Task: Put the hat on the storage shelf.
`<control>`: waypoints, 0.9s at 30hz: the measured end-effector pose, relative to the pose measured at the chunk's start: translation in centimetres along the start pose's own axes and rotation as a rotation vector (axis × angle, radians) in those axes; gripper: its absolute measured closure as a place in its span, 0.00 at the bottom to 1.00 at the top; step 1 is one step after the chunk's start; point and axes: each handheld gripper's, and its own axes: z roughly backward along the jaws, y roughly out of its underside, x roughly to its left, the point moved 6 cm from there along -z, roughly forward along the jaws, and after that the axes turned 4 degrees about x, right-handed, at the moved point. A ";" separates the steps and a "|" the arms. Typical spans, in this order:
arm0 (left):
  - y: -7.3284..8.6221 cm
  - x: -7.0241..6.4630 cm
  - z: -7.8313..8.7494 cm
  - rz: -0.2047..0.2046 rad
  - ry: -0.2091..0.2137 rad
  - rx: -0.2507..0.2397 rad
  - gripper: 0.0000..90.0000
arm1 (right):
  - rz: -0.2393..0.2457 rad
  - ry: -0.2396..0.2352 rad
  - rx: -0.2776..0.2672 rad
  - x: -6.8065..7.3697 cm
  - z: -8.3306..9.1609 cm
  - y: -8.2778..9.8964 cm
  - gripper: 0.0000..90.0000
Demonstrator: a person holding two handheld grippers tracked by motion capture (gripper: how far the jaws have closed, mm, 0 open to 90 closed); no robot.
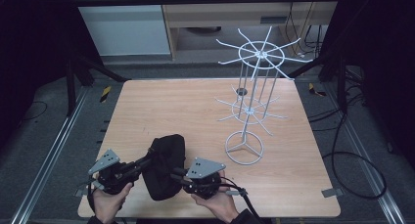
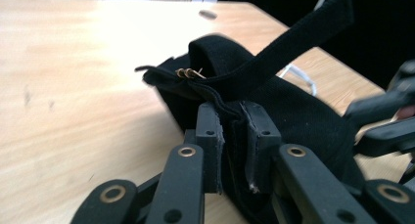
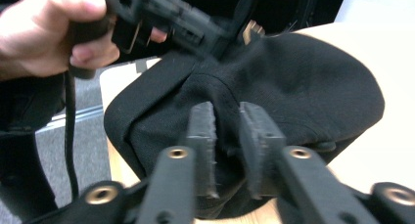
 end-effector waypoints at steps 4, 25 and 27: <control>0.7 1.5 -0.2 -0.001 -0.062 0.034 0.86 | -0.036 0.019 -0.039 -0.7 1.0 0.0 0.67; 3.7 7.4 -1.8 -0.004 -0.337 0.238 0.61 | -0.179 0.267 0.040 -7.2 8.0 7.1 0.53; 3.4 7.3 -1.5 0.000 -0.340 0.226 0.56 | -0.185 0.285 0.033 -7.5 8.9 7.4 0.53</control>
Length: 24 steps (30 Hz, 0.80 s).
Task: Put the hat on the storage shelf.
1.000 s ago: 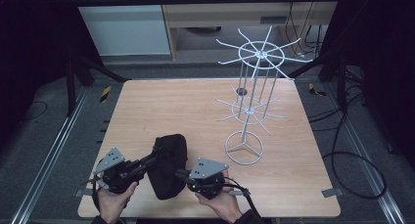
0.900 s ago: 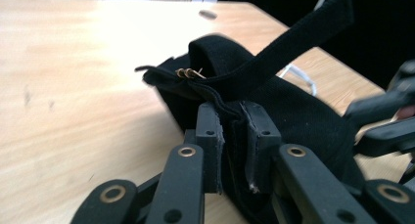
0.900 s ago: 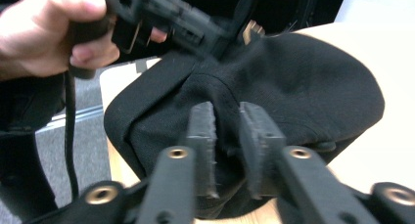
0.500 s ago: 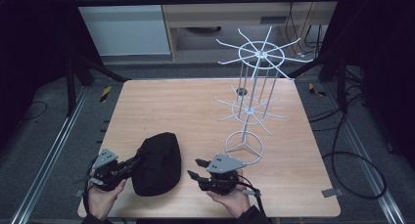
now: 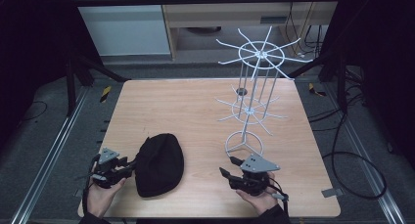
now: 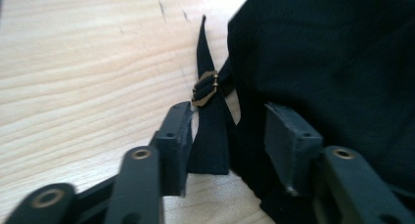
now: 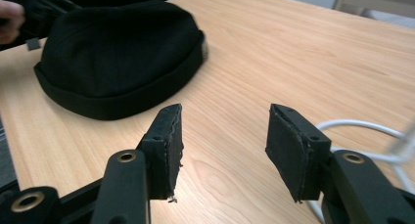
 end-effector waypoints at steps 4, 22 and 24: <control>-0.9 -0.3 1.6 -0.009 -0.023 -0.057 0.49 | -0.014 0.030 -0.003 -1.1 1.2 0.5 0.52; -5.9 -6.0 3.4 -0.117 0.022 -0.052 0.40 | -0.141 0.224 0.038 -7.7 5.9 3.9 0.48; -6.0 -6.5 2.6 -0.131 0.022 -0.025 0.41 | -0.141 0.228 0.050 -7.9 5.9 4.1 0.47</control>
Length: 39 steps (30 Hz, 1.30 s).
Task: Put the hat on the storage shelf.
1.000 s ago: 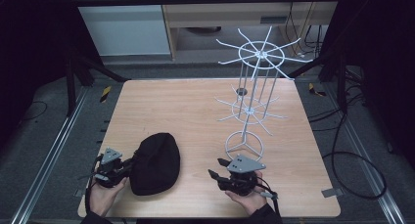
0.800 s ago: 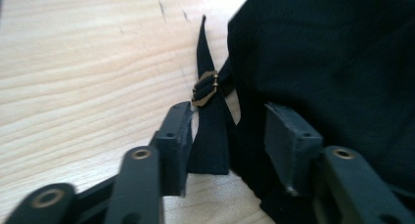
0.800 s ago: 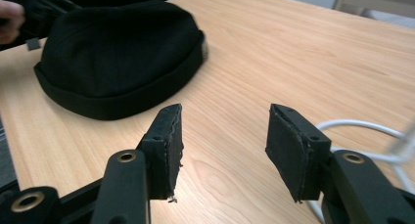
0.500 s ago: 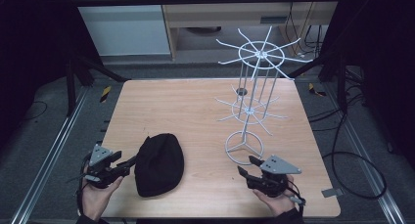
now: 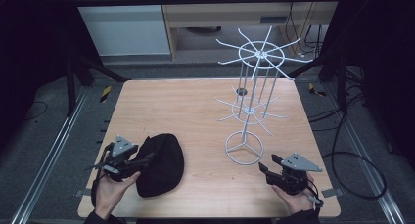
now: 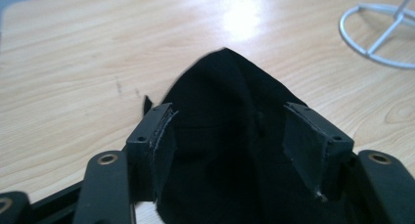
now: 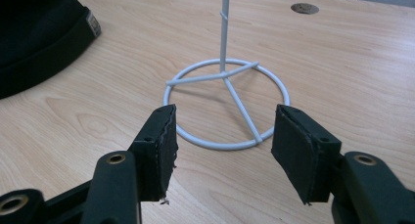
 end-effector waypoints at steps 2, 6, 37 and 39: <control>-0.1 -0.4 -0.7 -0.006 0.005 0.028 0.42 | 0.002 0.002 0.011 -0.2 -0.1 0.2 0.47; 0.0 -0.6 -2.2 -0.008 0.000 0.084 0.47 | 0.001 0.001 0.026 -0.3 -0.3 0.4 0.47; -1.1 -0.3 0.2 0.020 0.034 -0.043 0.89 | -0.013 0.021 0.080 -1.6 -1.1 1.5 0.47; -1.7 -0.5 1.4 0.019 0.051 -0.105 0.89 | -0.010 0.029 0.076 -1.7 -1.1 1.5 0.46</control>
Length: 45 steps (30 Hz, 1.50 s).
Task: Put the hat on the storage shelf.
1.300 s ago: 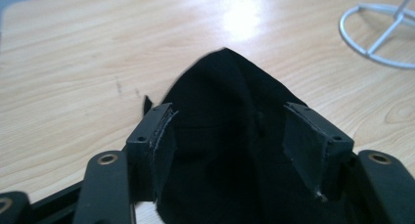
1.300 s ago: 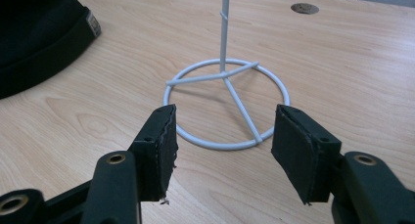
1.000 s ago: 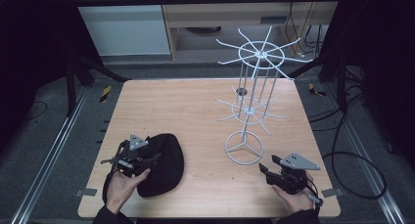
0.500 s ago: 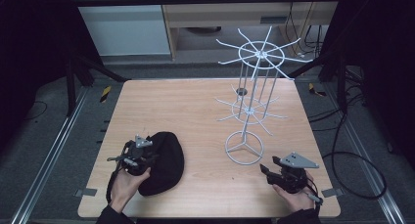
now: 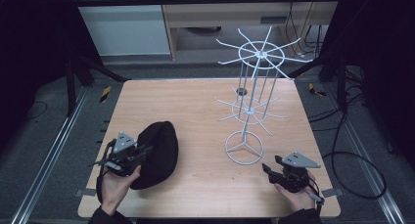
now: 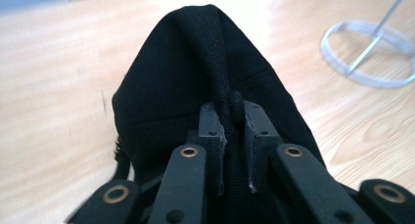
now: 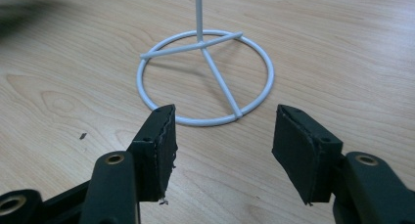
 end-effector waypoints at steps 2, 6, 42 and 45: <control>-0.8 -0.3 1.1 0.002 0.011 -0.066 0.89 | 0.002 0.007 -0.004 -0.1 0.0 0.0 0.46; -2.1 -1.0 3.1 -0.016 0.027 -0.176 0.89 | 0.003 0.013 -0.011 -0.2 0.0 0.0 0.45; -12.4 -6.4 10.1 -0.105 0.168 -0.632 0.89 | 0.024 0.047 -0.019 -0.6 -0.2 0.2 0.41; -13.2 -6.9 10.5 -0.110 0.179 -0.658 0.89 | 0.025 0.047 -0.019 -0.6 -0.2 0.2 0.41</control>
